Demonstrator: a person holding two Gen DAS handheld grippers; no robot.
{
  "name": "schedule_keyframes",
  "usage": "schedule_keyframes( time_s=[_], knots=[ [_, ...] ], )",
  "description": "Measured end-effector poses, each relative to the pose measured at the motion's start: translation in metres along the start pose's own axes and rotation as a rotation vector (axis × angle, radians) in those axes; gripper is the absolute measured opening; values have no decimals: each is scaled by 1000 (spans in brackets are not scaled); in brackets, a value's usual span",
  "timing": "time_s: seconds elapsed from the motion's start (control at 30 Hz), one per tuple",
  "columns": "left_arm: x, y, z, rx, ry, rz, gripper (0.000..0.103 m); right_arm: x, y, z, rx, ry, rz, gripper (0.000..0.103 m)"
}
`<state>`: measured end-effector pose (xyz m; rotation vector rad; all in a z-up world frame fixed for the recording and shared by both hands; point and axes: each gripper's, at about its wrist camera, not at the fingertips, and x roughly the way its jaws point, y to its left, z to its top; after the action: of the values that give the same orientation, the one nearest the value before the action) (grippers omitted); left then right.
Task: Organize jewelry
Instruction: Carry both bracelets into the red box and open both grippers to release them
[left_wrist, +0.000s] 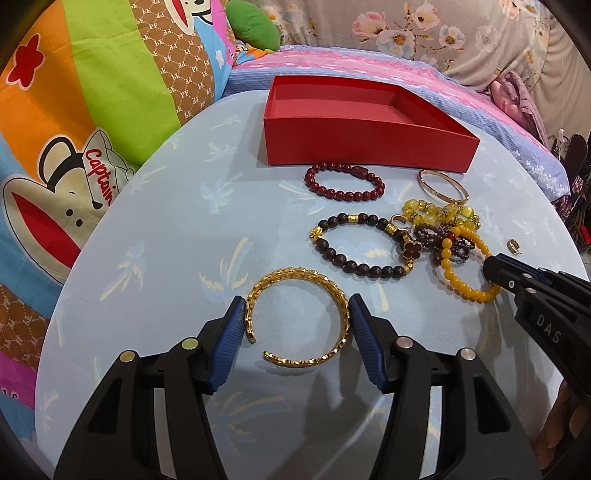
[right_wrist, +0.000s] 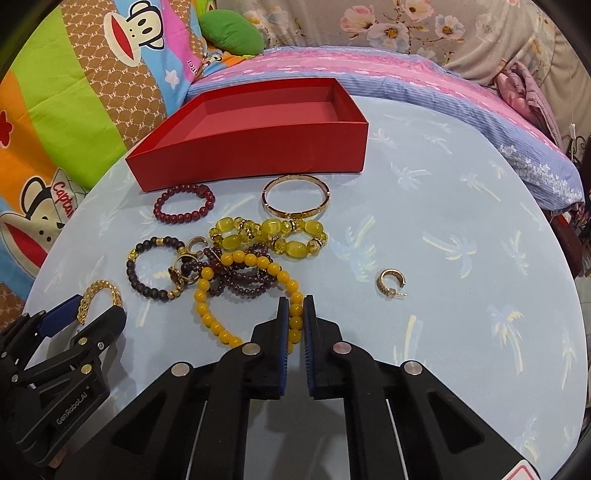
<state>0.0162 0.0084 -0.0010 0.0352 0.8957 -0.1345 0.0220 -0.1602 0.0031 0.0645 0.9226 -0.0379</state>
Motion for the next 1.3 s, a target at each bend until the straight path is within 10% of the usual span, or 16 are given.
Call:
schedule_keyframes(
  time_s=[0.7, 1.3],
  knots=[
    [-22, -2, 101, -8, -61, -32, 54, -47, -11, 88, 4, -109, 97, 7],
    [95, -15, 259, 57, -51, -44, 54, 79, -9, 257, 21, -63, 179, 7]
  ],
)
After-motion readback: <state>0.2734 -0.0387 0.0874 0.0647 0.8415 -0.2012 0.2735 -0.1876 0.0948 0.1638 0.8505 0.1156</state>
